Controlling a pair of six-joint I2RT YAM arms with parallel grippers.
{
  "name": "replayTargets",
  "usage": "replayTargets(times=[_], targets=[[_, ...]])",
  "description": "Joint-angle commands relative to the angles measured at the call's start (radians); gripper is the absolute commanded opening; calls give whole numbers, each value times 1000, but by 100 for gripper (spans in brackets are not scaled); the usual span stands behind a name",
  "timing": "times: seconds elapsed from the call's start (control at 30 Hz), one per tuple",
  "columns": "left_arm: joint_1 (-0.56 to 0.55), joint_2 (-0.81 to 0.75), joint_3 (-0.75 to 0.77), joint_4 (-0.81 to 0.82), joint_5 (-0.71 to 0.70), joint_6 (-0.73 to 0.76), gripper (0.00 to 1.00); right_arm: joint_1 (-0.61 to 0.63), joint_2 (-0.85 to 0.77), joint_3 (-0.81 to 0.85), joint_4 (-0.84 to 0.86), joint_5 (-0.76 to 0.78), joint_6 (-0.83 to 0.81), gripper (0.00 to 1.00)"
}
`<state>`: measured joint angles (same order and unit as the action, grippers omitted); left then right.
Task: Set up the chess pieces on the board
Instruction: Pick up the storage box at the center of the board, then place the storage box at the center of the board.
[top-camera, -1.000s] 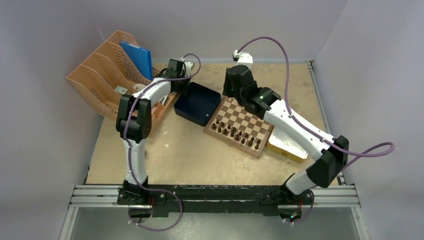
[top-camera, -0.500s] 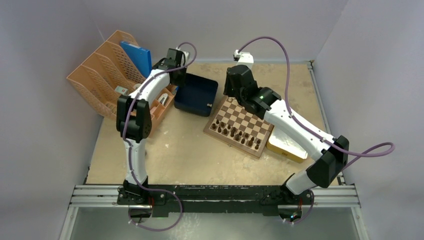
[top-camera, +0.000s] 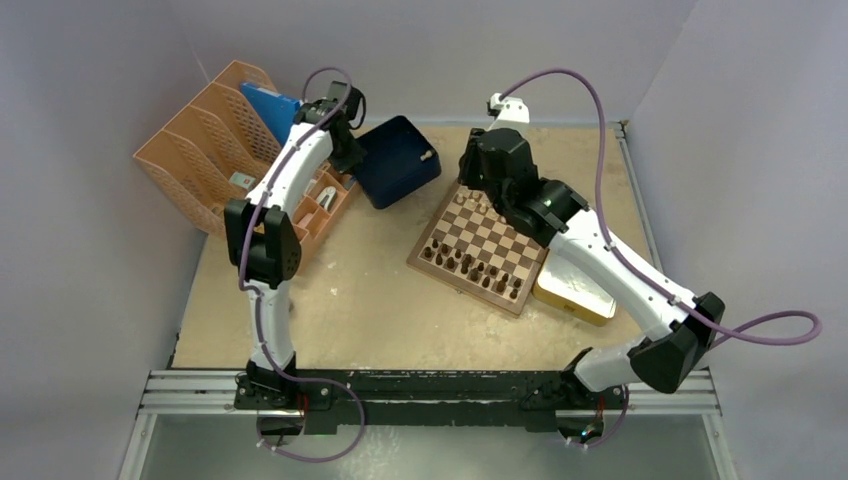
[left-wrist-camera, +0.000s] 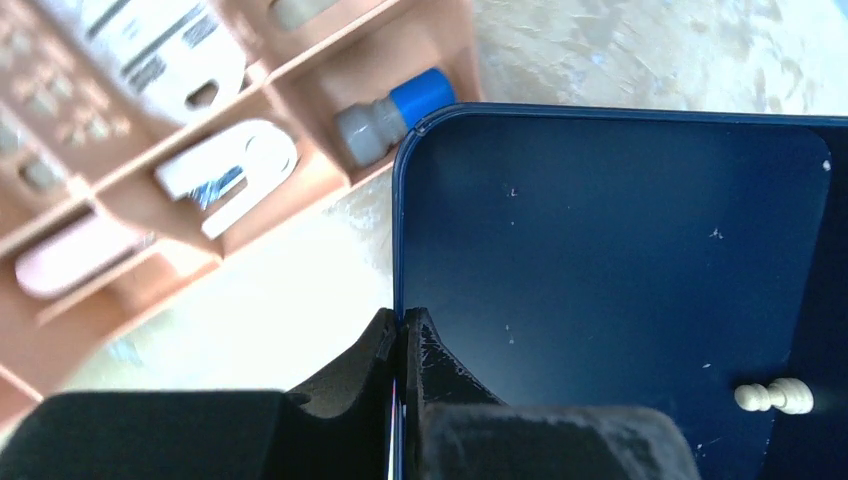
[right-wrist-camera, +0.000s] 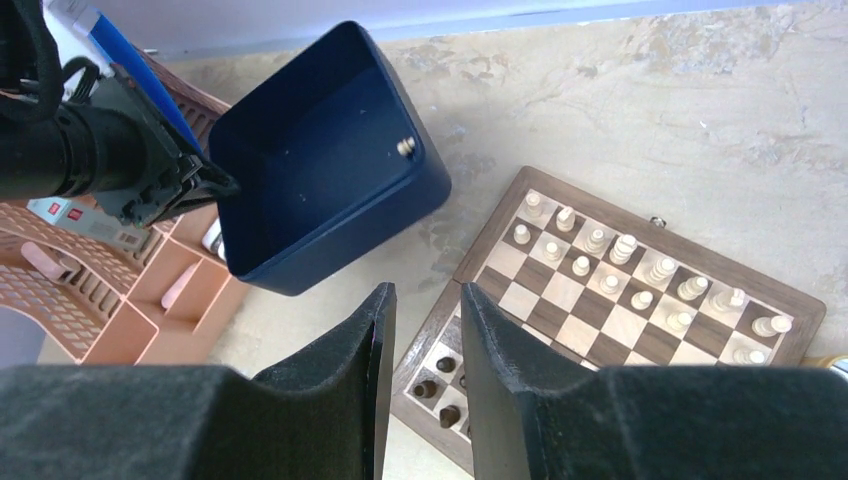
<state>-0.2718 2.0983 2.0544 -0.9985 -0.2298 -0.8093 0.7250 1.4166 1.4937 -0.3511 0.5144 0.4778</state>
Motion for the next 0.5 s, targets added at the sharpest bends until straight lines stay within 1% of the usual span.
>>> replayTargets(times=[0.0,0.1,0.23,0.3,0.4,0.47], targets=[[-19,3,59,-233,-58,-450,0,-6,-54,-23,37,31,-11,33],[-29,-9,8,-224,-37,-563,0,-6,-80,-46,42,35,-13,33],[-69,-13,-33,-232,-81,-693,0,-7,-101,-51,43,35,-31,33],[-83,-5,-49,-236,-90,-745,0,-7,-106,-50,43,35,-41,33],[-110,20,-91,-233,-142,-814,0,-9,-118,-58,44,35,-47,33],[-114,38,-102,-231,-130,-832,0,-9,-125,-61,42,35,-49,33]])
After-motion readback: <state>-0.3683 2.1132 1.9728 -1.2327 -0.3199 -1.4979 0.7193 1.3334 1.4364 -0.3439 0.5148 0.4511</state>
